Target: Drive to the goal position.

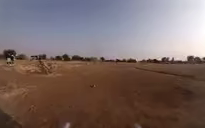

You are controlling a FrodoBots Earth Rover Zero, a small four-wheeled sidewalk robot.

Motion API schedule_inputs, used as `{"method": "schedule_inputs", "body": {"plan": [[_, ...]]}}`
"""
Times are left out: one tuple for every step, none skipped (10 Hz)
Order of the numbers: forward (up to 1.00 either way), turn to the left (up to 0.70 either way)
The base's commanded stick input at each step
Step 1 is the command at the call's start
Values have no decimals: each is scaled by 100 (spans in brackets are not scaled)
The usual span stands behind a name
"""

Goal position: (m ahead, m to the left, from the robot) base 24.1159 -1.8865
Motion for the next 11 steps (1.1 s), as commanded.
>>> {"method": "schedule_inputs", "body": {"plan": [[50,0],[50,0],[50,0],[50,0],[50,-22],[50,-50],[50,0],[50,0],[50,0],[50,0],[50,0]]}}
